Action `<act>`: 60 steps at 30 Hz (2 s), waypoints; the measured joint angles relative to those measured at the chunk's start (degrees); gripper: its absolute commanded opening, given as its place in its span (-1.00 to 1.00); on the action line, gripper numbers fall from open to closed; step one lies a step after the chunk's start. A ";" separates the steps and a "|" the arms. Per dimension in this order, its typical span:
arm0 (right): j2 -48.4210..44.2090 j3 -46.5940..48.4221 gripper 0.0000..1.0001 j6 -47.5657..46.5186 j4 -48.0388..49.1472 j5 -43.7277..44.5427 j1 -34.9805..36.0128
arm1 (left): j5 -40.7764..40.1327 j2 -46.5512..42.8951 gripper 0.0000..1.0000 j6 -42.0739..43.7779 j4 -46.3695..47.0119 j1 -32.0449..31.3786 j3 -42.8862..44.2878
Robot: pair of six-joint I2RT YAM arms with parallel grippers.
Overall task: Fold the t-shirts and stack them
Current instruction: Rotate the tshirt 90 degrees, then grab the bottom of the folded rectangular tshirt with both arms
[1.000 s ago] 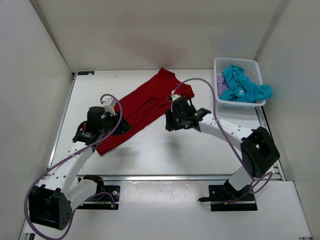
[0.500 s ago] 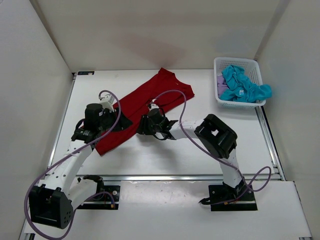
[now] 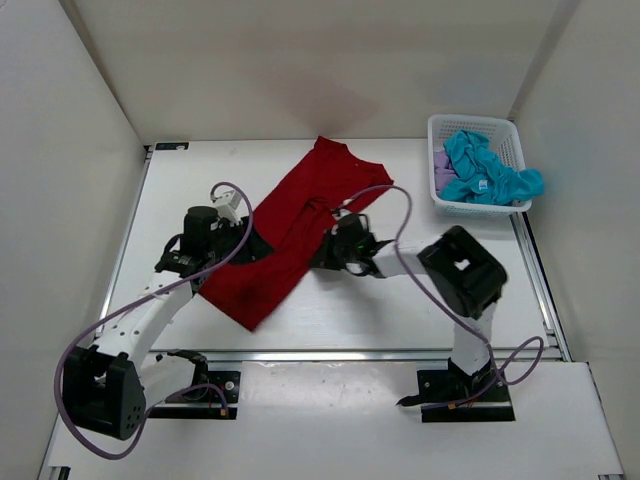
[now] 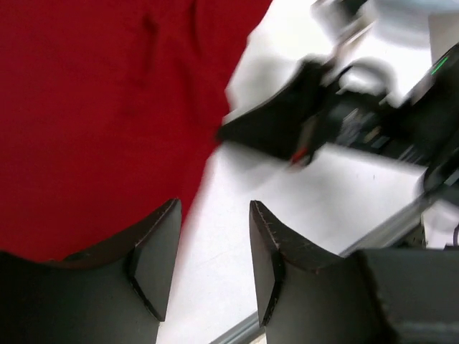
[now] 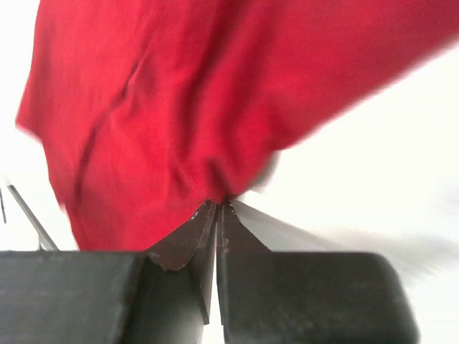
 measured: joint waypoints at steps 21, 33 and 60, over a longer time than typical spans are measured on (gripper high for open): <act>-53.40 -38.40 -0.20 -10.10 -27.76 -6.54 -14.75 | -6.16 0.81 0.38 -0.44 -4.90 -17.16 -15.39; -58.90 -42.16 -0.51 -2.64 -28.61 -5.49 -8.68 | -0.90 5.95 0.40 -6.43 7.08 -23.19 -17.53; -76.72 -40.74 -1.00 8.72 -43.36 -3.69 3.87 | 5.49 -15.23 -1.00 -11.34 -5.64 -17.22 -23.30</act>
